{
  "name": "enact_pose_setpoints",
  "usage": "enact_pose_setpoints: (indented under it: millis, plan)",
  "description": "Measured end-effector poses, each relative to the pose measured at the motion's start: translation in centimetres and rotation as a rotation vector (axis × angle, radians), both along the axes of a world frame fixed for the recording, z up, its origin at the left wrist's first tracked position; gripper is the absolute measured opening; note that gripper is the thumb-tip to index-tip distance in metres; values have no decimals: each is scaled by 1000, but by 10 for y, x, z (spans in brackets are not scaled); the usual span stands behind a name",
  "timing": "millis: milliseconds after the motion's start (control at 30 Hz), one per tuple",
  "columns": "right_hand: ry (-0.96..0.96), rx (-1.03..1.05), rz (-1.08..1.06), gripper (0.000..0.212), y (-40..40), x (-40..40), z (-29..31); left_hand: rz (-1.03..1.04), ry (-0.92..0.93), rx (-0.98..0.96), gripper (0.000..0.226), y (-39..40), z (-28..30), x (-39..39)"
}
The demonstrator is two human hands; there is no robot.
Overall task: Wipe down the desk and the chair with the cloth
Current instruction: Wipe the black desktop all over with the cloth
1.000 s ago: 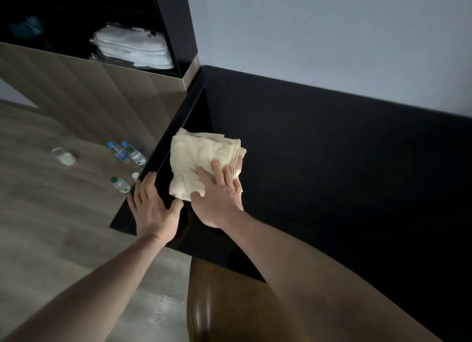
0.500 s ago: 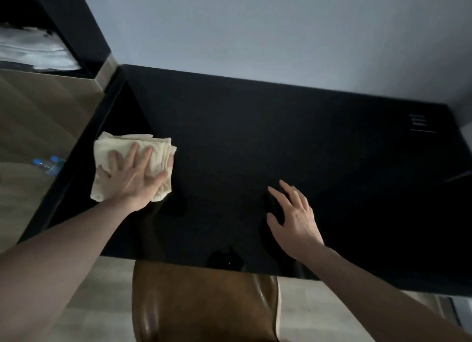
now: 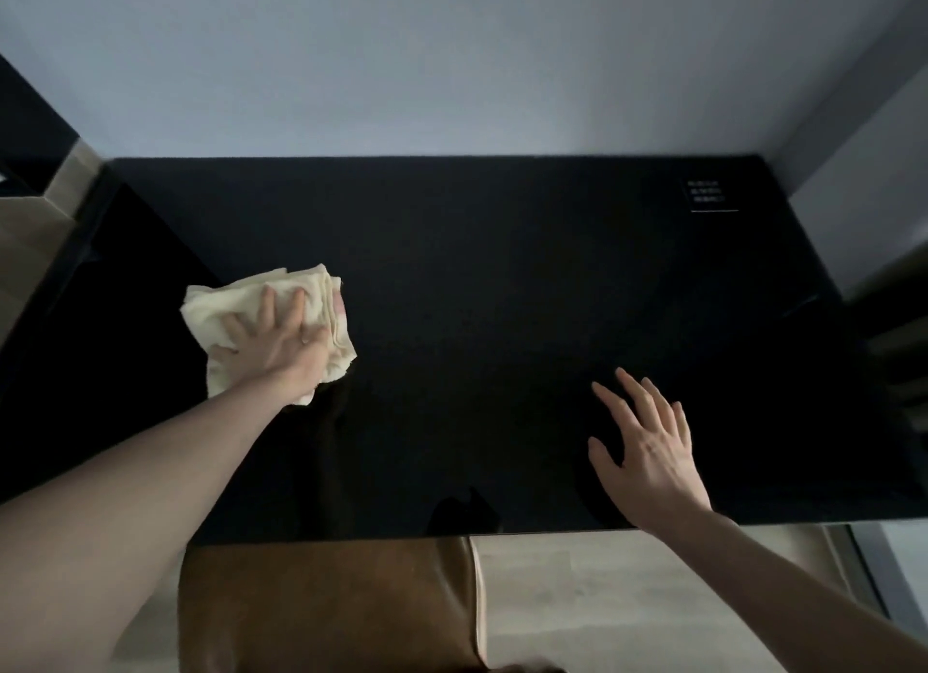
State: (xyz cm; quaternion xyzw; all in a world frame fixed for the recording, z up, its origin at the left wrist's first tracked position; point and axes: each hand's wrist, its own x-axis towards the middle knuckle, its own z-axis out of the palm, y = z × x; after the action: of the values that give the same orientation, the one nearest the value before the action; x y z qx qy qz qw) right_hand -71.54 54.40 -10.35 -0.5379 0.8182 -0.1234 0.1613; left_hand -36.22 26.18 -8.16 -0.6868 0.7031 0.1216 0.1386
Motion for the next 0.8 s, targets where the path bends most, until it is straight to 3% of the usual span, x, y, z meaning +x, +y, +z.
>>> enact_pose_setpoints:
  millis: [233, 500, 700, 800]
  plan:
    - [49, -12, -73, 69, 48, -90, -13, -123, 80, -97, 62, 72, -3, -173]
    - [87, -73, -223, 68, 100, -195, -22, -375, 198, -52, 58, 144, 5, -360]
    - [87, -162, -284, 63, 103, -206, -30, -671, 220, -3, 58, 187, -1, -475]
    - [81, -172, -280, 68, 105, -207, -31, -762, 189, -12, 63, 186, -9, -487]
